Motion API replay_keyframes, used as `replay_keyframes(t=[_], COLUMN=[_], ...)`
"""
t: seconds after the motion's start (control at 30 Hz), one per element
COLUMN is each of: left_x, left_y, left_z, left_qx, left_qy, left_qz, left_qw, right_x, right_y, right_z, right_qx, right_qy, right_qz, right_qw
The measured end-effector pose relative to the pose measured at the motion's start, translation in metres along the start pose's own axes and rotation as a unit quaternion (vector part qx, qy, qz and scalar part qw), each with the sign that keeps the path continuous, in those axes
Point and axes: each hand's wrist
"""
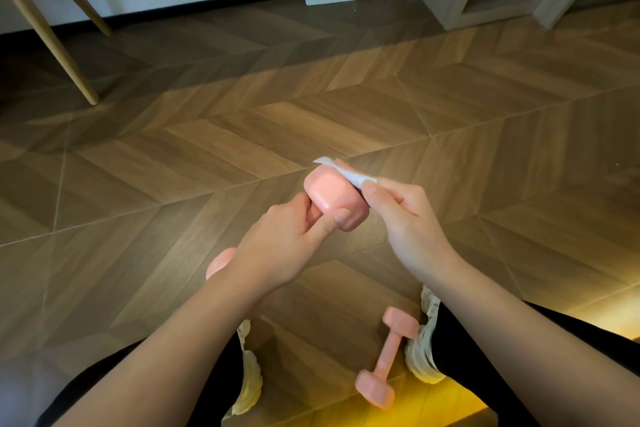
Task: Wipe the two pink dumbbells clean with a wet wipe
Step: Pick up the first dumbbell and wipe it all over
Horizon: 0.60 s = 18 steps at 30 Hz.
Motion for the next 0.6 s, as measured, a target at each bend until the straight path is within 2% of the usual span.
replay_keyframes(t=[0.17, 0.27, 0.43, 0.6], left_x=[-0.002, 0.0, 0.0, 0.002], left_y=[-0.001, 0.0, 0.0, 0.001], left_z=[0.0, 0.001, -0.002, 0.0], left_qx=[-0.013, 0.005, -0.018, -0.024], left_qy=[0.008, 0.012, 0.02, 0.019], left_qz=[0.011, -0.003, 0.05, 0.053], left_qw=[1.0, 1.0, 0.998, 0.998], right_x=[-0.004, -0.001, -0.006, -0.003], right_y=[-0.004, -0.006, -0.005, -0.007], right_z=[0.009, -0.001, 0.011, -0.001], right_qx=[-0.002, 0.007, -0.019, -0.013], right_qy=[0.019, 0.002, 0.019, -0.018], right_qz=[-0.002, 0.007, -0.002, 0.016], right_qw=[1.0, 1.0, 1.0, 1.0])
Point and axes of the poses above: each hand's wrist, its own z-axis away from the middle knuckle, its own x-axis out of the palm, y = z × x, and after that the axes turned 1 degree about -z, right-handed
